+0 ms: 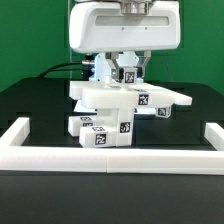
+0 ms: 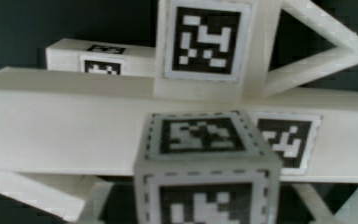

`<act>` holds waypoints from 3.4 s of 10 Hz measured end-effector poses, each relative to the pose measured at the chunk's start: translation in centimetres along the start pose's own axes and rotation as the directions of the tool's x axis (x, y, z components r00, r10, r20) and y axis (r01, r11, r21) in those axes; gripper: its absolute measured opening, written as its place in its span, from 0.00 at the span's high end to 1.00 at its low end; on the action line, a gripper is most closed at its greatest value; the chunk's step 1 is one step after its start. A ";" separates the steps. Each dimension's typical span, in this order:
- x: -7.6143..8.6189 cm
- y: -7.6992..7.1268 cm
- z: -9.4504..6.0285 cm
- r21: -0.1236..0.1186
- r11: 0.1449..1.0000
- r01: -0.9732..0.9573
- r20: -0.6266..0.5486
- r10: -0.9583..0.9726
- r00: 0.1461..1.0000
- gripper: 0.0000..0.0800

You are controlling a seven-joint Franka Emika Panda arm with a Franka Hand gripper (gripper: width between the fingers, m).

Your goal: Assemble chair

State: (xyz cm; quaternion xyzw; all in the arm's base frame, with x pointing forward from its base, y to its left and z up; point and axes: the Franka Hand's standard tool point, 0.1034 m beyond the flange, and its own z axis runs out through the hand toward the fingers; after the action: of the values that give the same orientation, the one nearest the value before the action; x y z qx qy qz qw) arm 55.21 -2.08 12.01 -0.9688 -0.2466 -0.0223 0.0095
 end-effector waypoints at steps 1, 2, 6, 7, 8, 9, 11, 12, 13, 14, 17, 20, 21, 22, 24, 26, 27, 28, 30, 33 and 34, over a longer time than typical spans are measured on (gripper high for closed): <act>-0.1 0.1 0.0 0.000 1.000 -0.001 0.001 0.001 1.000 0.64; -0.2 0.3 0.1 0.000 1.000 -0.004 0.002 0.004 1.000 0.64; -0.8 1.4 0.3 -0.007 1.000 -0.001 -0.001 0.001 1.000 0.64; -0.8 1.6 0.3 -0.010 1.000 0.000 -0.004 0.000 1.000 0.64; -0.8 1.7 0.3 -0.012 1.000 -0.001 -0.006 0.001 1.000 0.64; -0.8 1.7 0.3 -0.012 1.000 -0.002 -0.006 0.002 1.000 0.64; -0.8 1.7 0.3 -0.012 1.000 -0.002 -0.006 0.002 1.000 0.64; -0.8 1.7 0.3 -0.012 1.000 -0.002 -0.006 0.002 1.000 0.64; -0.8 1.7 0.3 -0.012 1.000 -0.002 -0.006 0.002 1.000 0.64; -0.8 1.7 0.3 -0.012 1.000 -0.005 -0.006 0.005 1.000 0.64; -0.8 1.7 0.3 -0.012 1.000 -0.024 -0.007 0.024 1.000 0.64; -0.8 1.6 0.3 -0.009 0.976 -0.219 -0.010 0.219 0.976 0.64; -0.7 1.6 0.3 -0.008 0.952 -0.306 -0.011 0.306 0.952 0.64; -0.7 1.6 0.3 -0.008 0.934 -0.358 -0.011 0.358 0.934 0.64; -0.7 1.6 0.3 -0.006 0.879 -0.476 -0.012 0.476 0.879 0.64; -0.7 1.6 0.3 -0.004 0.810 -0.586 -0.013 0.586 0.810 0.64; -0.8 1.6 0.2 -0.003 0.779 -0.626 -0.013 0.626 0.779 0.64; -0.8 1.7 0.3 0.003 0.730 -0.684 -0.012 0.684 0.730 0.64; -1.0 2.1 0.3 0.013 0.642 -0.767 -0.012 0.767 0.642 0.64; -1.1 2.3 0.3 0.023 0.482 -0.876 -0.007 0.876 0.482 0.64; -1.2 2.3 0.3 0.024 0.404 -0.915 -0.005 0.915 0.404 0.64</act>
Offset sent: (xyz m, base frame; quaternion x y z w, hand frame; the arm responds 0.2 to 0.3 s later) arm 0.0062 -0.0072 -0.0052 0.0119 0.0064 -0.0180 0.9997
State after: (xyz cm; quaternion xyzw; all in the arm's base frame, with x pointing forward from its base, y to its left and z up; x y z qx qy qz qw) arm 55.30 -4.64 11.59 -0.9460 0.3222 -0.0196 0.0306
